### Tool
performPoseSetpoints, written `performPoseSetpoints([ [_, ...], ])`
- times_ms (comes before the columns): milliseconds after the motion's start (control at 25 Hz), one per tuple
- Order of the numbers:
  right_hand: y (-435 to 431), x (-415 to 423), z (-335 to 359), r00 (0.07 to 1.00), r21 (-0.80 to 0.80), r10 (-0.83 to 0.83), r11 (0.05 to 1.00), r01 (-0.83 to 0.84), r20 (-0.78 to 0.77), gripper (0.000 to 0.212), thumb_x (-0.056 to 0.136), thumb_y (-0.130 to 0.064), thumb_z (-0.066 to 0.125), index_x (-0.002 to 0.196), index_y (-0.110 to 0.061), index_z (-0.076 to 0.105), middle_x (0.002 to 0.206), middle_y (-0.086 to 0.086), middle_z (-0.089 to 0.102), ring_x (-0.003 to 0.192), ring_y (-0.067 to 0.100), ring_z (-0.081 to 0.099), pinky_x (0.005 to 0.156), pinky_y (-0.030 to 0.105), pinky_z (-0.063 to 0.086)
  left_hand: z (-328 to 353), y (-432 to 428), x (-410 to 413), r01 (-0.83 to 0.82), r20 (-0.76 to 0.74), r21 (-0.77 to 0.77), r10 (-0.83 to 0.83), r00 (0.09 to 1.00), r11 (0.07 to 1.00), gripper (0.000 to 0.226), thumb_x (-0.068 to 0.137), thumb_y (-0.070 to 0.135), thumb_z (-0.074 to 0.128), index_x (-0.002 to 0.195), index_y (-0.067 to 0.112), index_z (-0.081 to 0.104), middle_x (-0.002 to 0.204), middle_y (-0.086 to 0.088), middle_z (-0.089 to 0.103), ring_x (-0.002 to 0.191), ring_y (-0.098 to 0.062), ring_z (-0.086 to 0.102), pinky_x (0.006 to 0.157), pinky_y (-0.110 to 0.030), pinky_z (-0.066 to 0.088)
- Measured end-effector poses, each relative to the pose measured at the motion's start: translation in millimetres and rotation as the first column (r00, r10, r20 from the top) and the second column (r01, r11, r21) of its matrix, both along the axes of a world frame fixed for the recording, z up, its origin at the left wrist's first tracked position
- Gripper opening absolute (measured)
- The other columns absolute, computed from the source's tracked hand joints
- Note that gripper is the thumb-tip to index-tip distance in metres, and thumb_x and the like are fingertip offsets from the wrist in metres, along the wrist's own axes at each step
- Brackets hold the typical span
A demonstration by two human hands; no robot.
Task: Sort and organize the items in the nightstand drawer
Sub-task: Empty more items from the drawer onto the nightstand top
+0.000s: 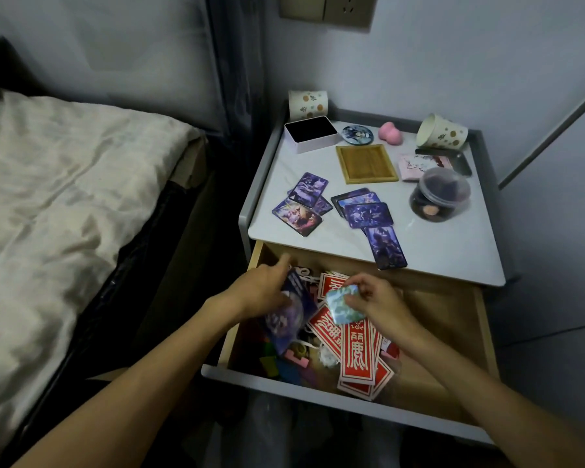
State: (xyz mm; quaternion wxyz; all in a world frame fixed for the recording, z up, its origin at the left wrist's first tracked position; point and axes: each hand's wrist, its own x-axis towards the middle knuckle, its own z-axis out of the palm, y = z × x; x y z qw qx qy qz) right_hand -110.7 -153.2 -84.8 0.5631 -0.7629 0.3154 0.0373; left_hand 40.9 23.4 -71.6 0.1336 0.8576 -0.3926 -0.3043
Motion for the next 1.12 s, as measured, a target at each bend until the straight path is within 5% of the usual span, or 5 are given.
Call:
performPoseSetpoints([
  [360, 5, -30, 12, 0.971, 0.352, -0.237, 0.910, 0.216, 0.015, 0.021, 0.088, -0.011, 0.069, 0.108, -0.009, 0.066, 0.100, 0.005, 0.076, 0.093, 0.019, 0.073, 0.084, 0.035, 0.059, 15, -48, -43, -0.302, -0.561, -0.088, 0.203, 0.802, 0.949, 0.021, 0.090, 0.010, 0.056, 0.103, 0.010, 0.072, 0.088, 0.002, 0.070, 0.080, -0.012, 0.065, 0.065, -0.021, 0.055],
  [560, -13, -41, 1, 0.986, 0.149, -0.166, 0.976, 0.161, 0.017, 0.011, 0.095, -0.025, 0.061, 0.100, -0.020, 0.069, 0.095, -0.002, 0.074, 0.086, 0.011, 0.072, 0.077, 0.031, 0.058, 3, -60, -55, -0.294, -0.555, -0.095, 0.195, 0.808, 0.951, 0.014, 0.087, 0.027, 0.071, 0.098, 0.017, 0.072, 0.098, -0.001, 0.075, 0.088, -0.015, 0.070, 0.088, -0.037, 0.057],
  [720, -42, -57, -38, 0.964, -0.540, 0.012, 0.827, -0.159, -0.266, 0.015, 0.090, -0.034, 0.067, 0.103, -0.026, 0.065, 0.106, -0.005, 0.070, 0.086, 0.007, 0.068, 0.076, 0.030, 0.059, -7, -60, -52, -0.241, -0.335, -0.063, 0.207, 0.919, 0.968, 0.019, 0.086, 0.036, 0.071, 0.097, 0.021, 0.071, 0.097, 0.003, 0.074, 0.087, -0.013, 0.069, 0.086, -0.041, 0.056],
  [840, -44, -63, -52, 0.898, -0.587, 0.051, 0.740, -0.328, -0.437, 0.052, 0.079, -0.042, 0.077, 0.125, -0.026, 0.057, 0.129, -0.004, 0.059, 0.110, 0.014, 0.061, 0.090, 0.030, 0.054, -5, -62, -52, -0.241, -0.328, -0.066, 0.207, 0.922, 0.968, 0.024, 0.086, 0.036, 0.070, 0.103, 0.019, 0.072, 0.100, 0.002, 0.074, 0.087, -0.013, 0.069, 0.086, -0.040, 0.057],
  [1120, -47, -65, -56, 0.911, -0.514, 0.027, 0.819, -0.256, -0.411, 0.047, 0.077, -0.030, 0.082, 0.119, -0.024, 0.060, 0.123, -0.003, 0.065, 0.104, 0.016, 0.064, 0.089, 0.029, 0.054, -2, -68, -52, -0.225, -0.371, -0.080, 0.181, 0.911, 0.971, 0.027, 0.085, 0.035, 0.072, 0.102, 0.014, 0.073, 0.099, -0.001, 0.074, 0.086, -0.014, 0.069, 0.085, -0.039, 0.057],
])
